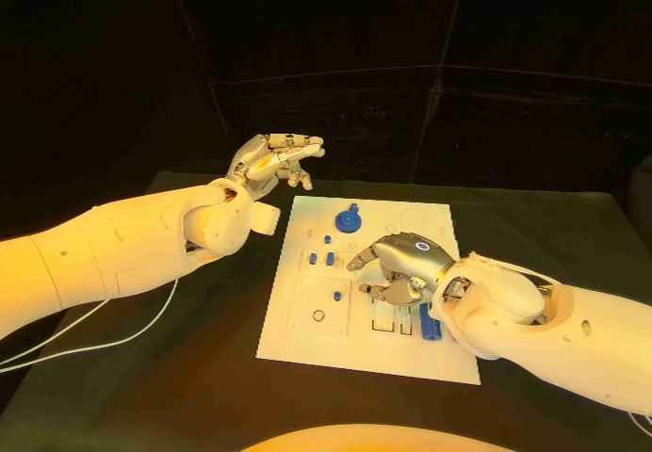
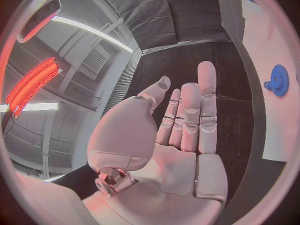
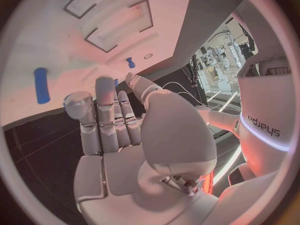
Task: Assemble the parts on the task board
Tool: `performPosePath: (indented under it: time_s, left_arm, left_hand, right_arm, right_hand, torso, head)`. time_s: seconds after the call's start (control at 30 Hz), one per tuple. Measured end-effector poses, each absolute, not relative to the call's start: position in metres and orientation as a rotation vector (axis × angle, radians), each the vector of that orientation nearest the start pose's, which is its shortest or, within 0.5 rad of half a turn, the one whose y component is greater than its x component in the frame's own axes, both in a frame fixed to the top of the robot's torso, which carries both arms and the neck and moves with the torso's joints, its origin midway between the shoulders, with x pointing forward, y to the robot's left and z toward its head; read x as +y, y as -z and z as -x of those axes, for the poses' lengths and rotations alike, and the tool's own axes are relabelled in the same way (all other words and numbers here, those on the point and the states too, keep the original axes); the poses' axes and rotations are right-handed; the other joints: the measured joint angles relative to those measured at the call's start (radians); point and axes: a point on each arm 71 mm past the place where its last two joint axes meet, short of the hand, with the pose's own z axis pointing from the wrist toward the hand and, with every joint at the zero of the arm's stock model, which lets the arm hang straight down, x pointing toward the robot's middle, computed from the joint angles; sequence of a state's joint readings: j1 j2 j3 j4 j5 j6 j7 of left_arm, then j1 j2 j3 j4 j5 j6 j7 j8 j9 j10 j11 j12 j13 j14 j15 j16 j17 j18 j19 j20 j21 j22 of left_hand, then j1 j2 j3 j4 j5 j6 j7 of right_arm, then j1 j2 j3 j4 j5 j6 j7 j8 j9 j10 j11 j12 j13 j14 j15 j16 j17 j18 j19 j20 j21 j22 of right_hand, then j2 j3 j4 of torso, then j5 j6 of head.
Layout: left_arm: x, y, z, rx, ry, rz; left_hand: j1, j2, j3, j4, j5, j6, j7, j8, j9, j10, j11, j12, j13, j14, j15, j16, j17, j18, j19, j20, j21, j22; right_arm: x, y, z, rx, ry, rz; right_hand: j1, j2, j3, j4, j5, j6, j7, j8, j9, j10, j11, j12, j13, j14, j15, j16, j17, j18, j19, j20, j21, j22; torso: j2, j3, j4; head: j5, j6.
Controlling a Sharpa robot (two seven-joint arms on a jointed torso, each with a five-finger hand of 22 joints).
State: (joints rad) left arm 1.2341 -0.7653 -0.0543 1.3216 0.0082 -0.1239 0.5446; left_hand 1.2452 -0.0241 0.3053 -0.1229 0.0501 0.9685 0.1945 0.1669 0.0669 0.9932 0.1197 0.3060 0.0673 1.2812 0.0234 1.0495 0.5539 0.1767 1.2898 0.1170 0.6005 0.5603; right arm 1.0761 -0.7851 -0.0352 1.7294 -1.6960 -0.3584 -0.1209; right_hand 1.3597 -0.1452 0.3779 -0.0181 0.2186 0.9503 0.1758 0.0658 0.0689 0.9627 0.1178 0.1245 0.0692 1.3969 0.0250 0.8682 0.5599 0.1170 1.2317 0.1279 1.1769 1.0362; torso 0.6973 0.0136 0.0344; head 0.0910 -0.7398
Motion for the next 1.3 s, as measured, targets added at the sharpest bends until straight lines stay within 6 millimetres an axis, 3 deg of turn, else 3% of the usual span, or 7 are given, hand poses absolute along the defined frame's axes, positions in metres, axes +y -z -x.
performPosePath:
  time_s: [0.23,0.57,0.83,1.3]
  left_arm:
    - [0.224,0.167,-0.526,1.293,1.697,0.992]
    - [0.223,0.167,-0.526,1.297,1.700,0.992]
    - [0.223,0.168,-0.526,1.298,1.699,0.993]
    - [0.223,0.168,-0.526,1.304,1.699,0.995]
  left_hand:
    - [0.000,0.000,0.000,0.000,0.000,0.000,0.000,0.000,0.000,0.000,0.000,0.000,0.000,0.000,0.000,0.000,0.000,0.000,0.000,0.000,0.000,0.000]
    - [0.000,0.000,0.000,0.000,0.000,0.000,0.000,0.000,0.000,0.000,0.000,0.000,0.000,0.000,0.000,0.000,0.000,0.000,0.000,0.000,0.000,0.000]
    - [0.000,0.000,0.000,0.000,0.000,0.000,0.000,0.000,0.000,0.000,0.000,0.000,0.000,0.000,0.000,0.000,0.000,0.000,0.000,0.000,0.000,0.000]
    - [0.000,0.000,0.000,0.000,0.000,0.000,0.000,0.000,0.000,0.000,0.000,0.000,0.000,0.000,0.000,0.000,0.000,0.000,0.000,0.000,0.000,0.000]
  right_arm:
    - [-0.148,0.189,-0.421,1.588,-0.771,0.358]
    - [-0.183,0.192,-0.433,1.668,-0.657,0.323]
    - [-0.183,0.198,-0.439,1.725,-0.613,0.345]
    - [-0.172,0.203,-0.445,1.747,-0.602,0.373]
  right_hand:
    - [0.000,0.000,-0.018,0.001,0.000,0.007,0.000,0.000,0.000,0.011,-0.003,0.021,0.000,0.006,-0.006,0.000,0.002,0.000,0.009,-0.001,0.000,0.006]
    - [0.000,0.000,-0.056,0.007,0.000,0.004,-0.004,0.000,0.000,0.000,-0.007,0.026,-0.002,0.006,-0.006,-0.009,-0.015,0.000,0.009,-0.001,-0.013,-0.011]
    - [0.000,0.000,-0.063,0.008,0.000,0.006,-0.008,0.000,0.000,0.000,-0.007,0.037,-0.002,0.009,-0.009,-0.012,-0.019,0.000,0.009,-0.001,-0.016,-0.014]
    - [0.018,0.018,-0.063,0.008,-0.004,0.009,-0.011,0.000,0.001,0.013,-0.011,0.067,-0.002,0.013,-0.013,-0.012,-0.018,0.000,0.016,-0.008,-0.016,-0.009]
  torso:
    - [0.001,-0.0006,0.0001]
    - [0.003,-0.0009,0.0043]
    - [0.003,0.0007,0.0031]
    - [0.003,0.0002,0.0023]
  head:
    - [-0.020,0.013]
    - [-0.035,0.023]
    - [-0.027,0.024]
    - [-0.027,0.021]
